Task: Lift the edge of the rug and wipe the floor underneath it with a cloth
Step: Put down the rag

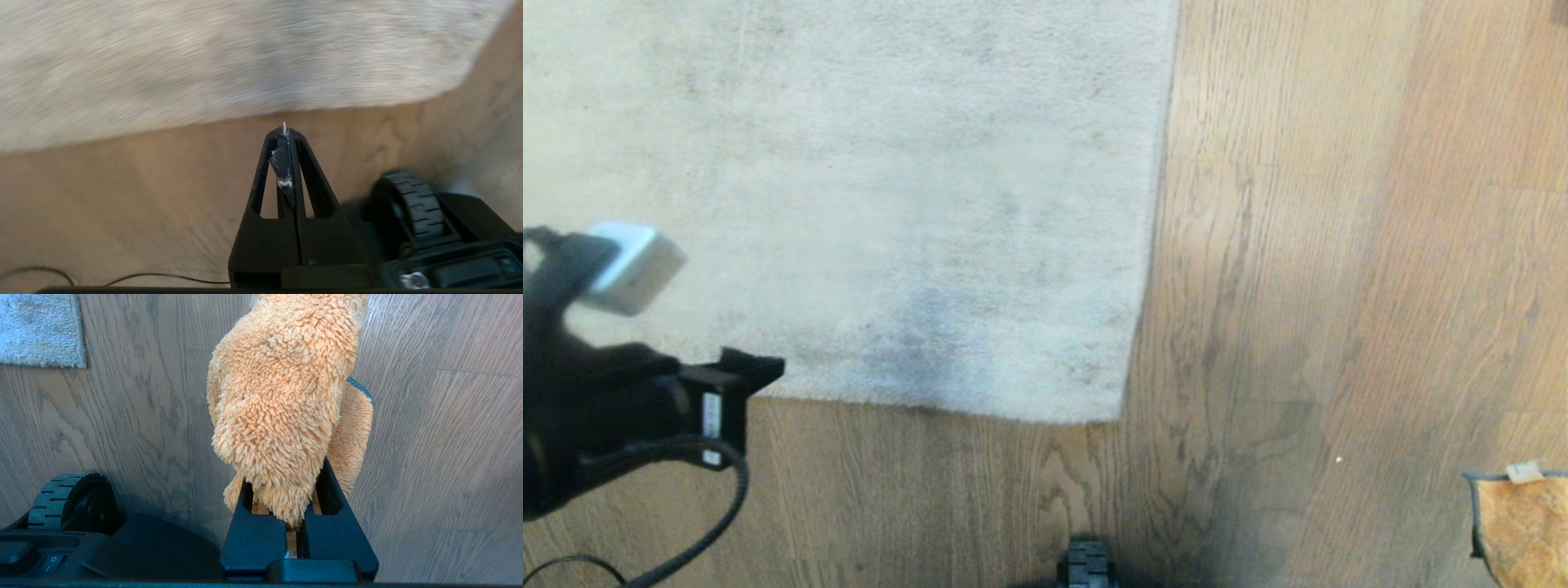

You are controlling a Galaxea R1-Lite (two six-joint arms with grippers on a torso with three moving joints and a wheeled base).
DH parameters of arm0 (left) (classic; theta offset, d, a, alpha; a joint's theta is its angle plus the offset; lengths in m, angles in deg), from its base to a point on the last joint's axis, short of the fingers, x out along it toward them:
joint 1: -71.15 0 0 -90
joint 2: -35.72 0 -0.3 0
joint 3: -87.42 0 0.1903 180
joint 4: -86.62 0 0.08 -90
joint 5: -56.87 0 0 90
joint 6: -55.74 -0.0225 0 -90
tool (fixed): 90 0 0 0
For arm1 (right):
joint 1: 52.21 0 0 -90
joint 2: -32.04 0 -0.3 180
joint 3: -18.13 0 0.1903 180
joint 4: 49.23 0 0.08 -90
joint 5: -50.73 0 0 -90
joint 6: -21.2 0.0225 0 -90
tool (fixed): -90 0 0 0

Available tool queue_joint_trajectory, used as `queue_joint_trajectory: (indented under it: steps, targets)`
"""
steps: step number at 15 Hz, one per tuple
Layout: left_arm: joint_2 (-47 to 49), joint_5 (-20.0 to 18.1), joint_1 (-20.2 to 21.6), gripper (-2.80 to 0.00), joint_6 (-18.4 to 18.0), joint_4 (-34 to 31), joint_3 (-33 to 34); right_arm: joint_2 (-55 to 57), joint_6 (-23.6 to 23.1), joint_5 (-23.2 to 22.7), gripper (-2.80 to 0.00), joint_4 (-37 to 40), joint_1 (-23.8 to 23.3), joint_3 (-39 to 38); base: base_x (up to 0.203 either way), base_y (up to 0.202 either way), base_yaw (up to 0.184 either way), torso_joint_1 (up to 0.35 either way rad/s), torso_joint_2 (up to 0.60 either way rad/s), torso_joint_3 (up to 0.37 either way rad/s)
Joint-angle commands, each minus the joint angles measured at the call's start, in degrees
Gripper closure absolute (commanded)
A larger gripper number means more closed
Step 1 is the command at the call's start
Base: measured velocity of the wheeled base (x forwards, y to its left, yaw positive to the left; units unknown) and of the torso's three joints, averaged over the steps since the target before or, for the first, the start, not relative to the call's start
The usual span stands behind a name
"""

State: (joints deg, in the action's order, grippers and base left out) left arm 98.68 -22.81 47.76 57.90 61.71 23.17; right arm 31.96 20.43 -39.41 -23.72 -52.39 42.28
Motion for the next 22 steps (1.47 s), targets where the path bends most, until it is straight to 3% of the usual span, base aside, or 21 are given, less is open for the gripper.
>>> queue_joint_trajectory:
  steps: [1,2,4,9,15,17,18,22]
  targets:
    - [-13.0,-12.2,14.5,0.0,-1.5,1.9,8.5,0.1,0.0,0.0,0.0,0.0,0.0,0.0,0.0,0.0,0.0,0.0,0.0,0.0]
    - [-17.1,-15.7,18.2,0.0,-1.9,3.5,13.0,0.1,0.0,0.0,0.0,0.0,0.0,0.0,0.0,0.0,0.0,0.0,0.0,0.0]
    - [-24.2,-19.2,22.1,0.0,-2.3,6.5,20.0,0.1,0.0,0.0,0.0,0.1,0.0,0.0,0.0,0.0,0.0,0.0,0.0,0.0]
    - [-39.6,-20.7,22.7,0.0,2.3,9.0,30.0,0.1,0.0,0.0,0.0,0.0,0.0,0.0,0.0,0.0,0.0,0.0,0.0,0.0]
    - [-56.5,-19.6,22.8,0.0,5.2,8.7,39.6,0.1,0.0,0.0,0.0,0.1,0.0,0.0,0.0,0.0,0.0,0.0,0.0,0.0]
    - [-61.2,-16.4,23.1,0.0,5.7,6.4,40.1,0.1,0.0,0.0,0.0,0.1,0.0,0.0,0.0,0.0,0.0,0.0,0.0,0.0]
    - [-62.8,-13.0,23.2,0.0,5.8,4.5,40.2,0.1,0.0,0.0,0.0,0.0,0.0,0.0,0.0,0.0,0.0,0.0,0.0,0.0]
    - [-63.0,-12.2,23.2,0.0,5.8,3.8,40.3,0.1,0.0,0.0,0.0,0.0,0.0,0.0,0.0,0.0,0.0,0.0,0.0,0.0]
